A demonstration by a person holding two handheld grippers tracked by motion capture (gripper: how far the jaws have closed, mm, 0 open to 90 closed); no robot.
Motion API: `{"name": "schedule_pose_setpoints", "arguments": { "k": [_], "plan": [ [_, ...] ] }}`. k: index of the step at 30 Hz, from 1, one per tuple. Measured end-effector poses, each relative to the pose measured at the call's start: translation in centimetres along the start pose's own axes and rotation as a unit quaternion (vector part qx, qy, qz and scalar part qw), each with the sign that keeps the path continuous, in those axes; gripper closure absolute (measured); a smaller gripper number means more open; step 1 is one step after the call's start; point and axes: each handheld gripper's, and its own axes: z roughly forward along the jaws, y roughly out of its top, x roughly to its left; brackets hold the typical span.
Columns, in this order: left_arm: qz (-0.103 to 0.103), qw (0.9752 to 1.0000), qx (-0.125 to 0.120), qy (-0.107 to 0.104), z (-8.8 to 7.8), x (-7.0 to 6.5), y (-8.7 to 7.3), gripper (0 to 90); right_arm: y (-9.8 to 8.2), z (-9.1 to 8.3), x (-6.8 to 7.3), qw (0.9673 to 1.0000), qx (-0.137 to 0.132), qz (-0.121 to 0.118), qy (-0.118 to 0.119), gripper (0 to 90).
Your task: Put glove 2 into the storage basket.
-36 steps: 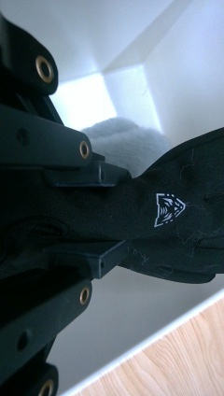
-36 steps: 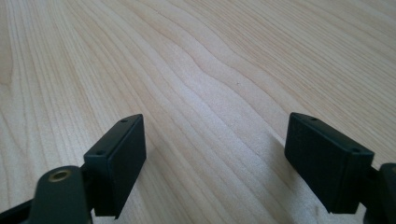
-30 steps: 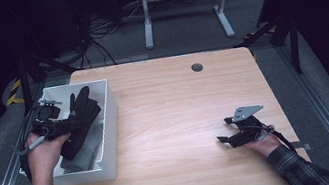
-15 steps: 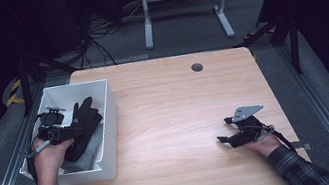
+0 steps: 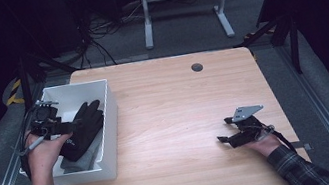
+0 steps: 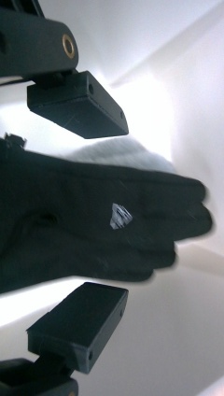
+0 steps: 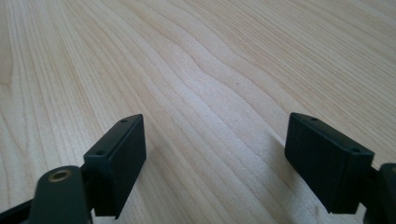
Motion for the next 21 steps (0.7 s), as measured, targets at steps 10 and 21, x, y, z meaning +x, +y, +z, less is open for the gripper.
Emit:
{"name": "schedule_pose_setpoints", "arguments": {
  "k": [10, 21],
  "plan": [
    [0.053, 0.9969, -0.032, -0.049, -1.2, -3.8, 2.5, 16.9, 0.0, 0.0, 0.0, 1.0, -0.001, 0.0, 0.0, 21.3],
    [0.098, 0.9891, -0.051, -0.097, -0.5, -8.8, 4.3, 14.0, 0.0, 0.0, 0.0, 1.0, -0.001, 0.0, 0.0, 21.1]
  ]
}}
